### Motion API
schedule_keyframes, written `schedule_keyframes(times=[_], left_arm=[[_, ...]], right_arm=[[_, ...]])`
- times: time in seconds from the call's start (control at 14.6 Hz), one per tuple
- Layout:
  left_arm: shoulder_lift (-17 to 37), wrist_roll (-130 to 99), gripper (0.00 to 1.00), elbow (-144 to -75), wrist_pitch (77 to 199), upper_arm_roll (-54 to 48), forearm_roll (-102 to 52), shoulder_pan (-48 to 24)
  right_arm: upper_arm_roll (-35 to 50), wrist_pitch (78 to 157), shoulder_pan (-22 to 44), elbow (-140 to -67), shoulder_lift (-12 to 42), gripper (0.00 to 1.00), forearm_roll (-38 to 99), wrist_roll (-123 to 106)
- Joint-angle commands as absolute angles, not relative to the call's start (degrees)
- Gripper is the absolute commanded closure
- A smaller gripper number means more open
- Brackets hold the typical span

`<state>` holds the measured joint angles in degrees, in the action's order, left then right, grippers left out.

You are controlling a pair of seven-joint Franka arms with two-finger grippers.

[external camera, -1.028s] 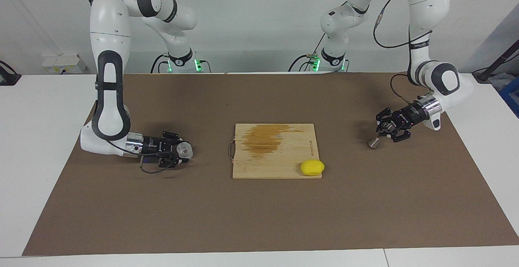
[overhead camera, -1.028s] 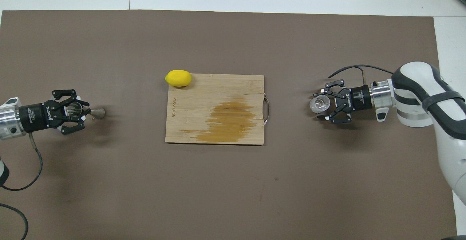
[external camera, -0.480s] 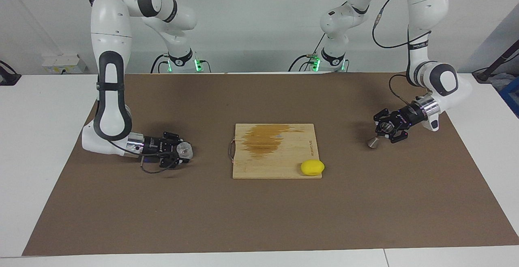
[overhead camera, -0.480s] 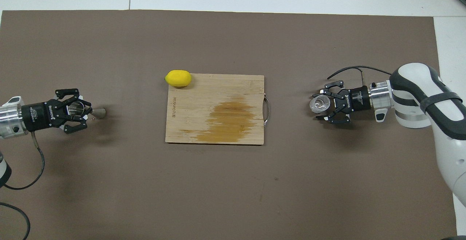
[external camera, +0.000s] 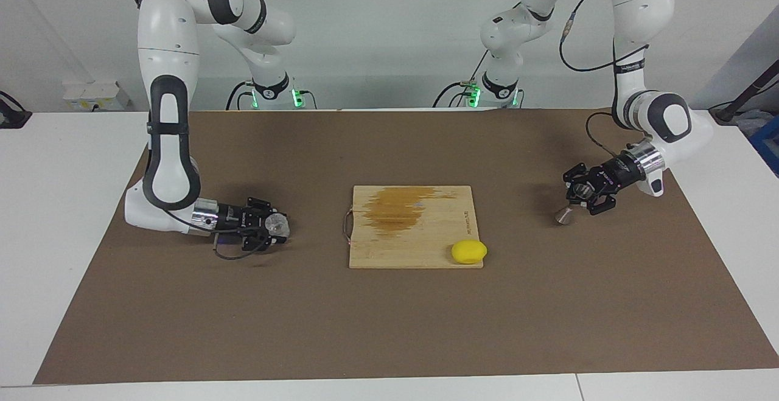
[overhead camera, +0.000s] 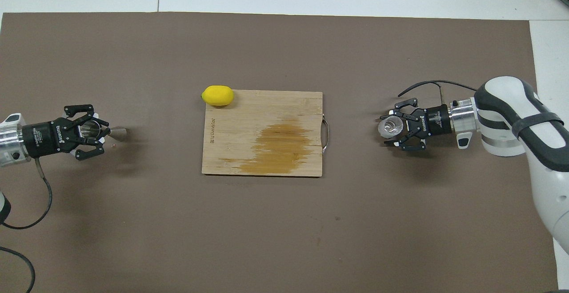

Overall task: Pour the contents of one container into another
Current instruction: 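Lift the glass with the left gripper and carry it over the board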

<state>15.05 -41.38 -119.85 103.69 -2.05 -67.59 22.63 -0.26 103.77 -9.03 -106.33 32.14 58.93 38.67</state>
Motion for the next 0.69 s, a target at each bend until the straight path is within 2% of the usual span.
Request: schedule_keyframes(times=[0.0,0.27,0.62], left_arm=[[14.3,-42.2,1.00,-118.9,103.0,-1.2,-66.8,20.5],[12.6,-49.6,1.00,-117.7,102.3,-1.3,-66.9,17.6],[7.1,-60.6,1.00,-117.5,104.0,-1.2,-67.2,10.2]], right_arm=[[-0.1,104.9,-9.2,-108.5,30.6,0.28,60.8,36.4],[-0.1,105.1,-9.2,-108.5,30.6,0.28,60.8,36.3],[-0.1,104.8,-9.4,-108.5,30.6,0.29,60.8,36.2]])
